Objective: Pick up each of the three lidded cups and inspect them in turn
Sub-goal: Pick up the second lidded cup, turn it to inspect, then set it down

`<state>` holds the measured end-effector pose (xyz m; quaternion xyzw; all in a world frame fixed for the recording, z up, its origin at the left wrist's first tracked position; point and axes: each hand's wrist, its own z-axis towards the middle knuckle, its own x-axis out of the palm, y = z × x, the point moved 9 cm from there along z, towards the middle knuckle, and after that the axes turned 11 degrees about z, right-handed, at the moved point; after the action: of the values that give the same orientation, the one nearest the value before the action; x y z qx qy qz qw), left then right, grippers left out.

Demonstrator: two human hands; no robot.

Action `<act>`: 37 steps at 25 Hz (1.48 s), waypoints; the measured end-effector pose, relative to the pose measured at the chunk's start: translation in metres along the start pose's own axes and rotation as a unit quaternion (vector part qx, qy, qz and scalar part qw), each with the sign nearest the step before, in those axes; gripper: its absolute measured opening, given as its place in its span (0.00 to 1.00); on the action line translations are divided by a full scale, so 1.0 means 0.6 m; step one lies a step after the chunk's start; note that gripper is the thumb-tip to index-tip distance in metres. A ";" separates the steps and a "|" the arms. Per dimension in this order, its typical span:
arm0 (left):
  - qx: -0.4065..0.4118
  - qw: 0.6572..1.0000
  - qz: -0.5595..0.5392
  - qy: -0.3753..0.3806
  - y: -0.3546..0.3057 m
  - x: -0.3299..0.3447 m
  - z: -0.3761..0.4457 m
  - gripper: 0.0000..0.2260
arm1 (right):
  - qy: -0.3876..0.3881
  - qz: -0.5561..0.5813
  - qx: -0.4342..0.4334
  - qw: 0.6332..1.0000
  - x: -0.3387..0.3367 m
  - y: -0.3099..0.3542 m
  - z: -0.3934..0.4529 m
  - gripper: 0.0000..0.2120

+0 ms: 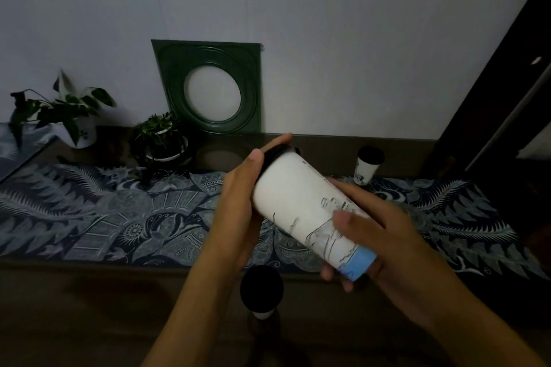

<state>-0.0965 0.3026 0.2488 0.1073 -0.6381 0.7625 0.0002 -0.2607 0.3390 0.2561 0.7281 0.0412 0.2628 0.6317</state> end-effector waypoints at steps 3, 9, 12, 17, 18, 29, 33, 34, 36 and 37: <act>-0.002 1.000 -0.001 -0.026 0.005 -0.001 -0.001 0.20 | 0.002 0.035 0.042 0.998 0.001 -0.011 -0.001 0.22; -0.033 0.998 0.023 -0.055 0.012 -0.003 0.000 0.19 | -0.020 -0.639 -0.284 0.714 0.027 0.032 -0.021 0.40; -0.016 0.999 0.022 -0.023 0.008 0.003 -0.007 0.20 | -0.046 -0.420 -0.159 0.892 0.003 0.034 -0.013 0.35; 0.003 1.000 0.016 -0.017 0.006 0.001 -0.010 0.21 | -0.032 0.051 0.055 0.997 -0.005 -0.019 -0.011 0.15; -0.004 0.999 0.018 -0.026 0.006 0.000 -0.010 0.21 | -0.035 0.018 0.043 0.998 -0.006 -0.013 -0.012 0.17; -0.002 1.000 0.009 0.002 0.000 0.007 -0.013 0.21 | -0.035 -0.126 -0.039 0.991 -0.005 0.009 -0.021 0.26; 0.009 1.000 0.005 -0.013 -0.002 0.004 -0.015 0.20 | -0.037 0.043 0.040 0.998 0.006 -0.002 -0.030 0.12; 0.006 1.000 0.013 -0.025 -0.002 0.003 -0.014 0.19 | -0.039 -0.052 0.007 0.998 0.005 0.007 -0.030 0.15; -0.010 0.998 0.025 -0.049 -0.001 0.000 -0.013 0.15 | -0.044 -0.411 -0.116 0.903 0.012 0.036 -0.032 0.28; -0.019 0.998 0.027 -0.052 0.002 -0.001 -0.014 0.15 | -0.047 -0.550 -0.181 0.814 0.022 0.042 -0.034 0.34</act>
<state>-0.0977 0.3103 0.2463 0.1299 -0.6546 0.7429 -0.0518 -0.2649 0.3574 0.2854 0.4678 0.3568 -0.1607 0.7925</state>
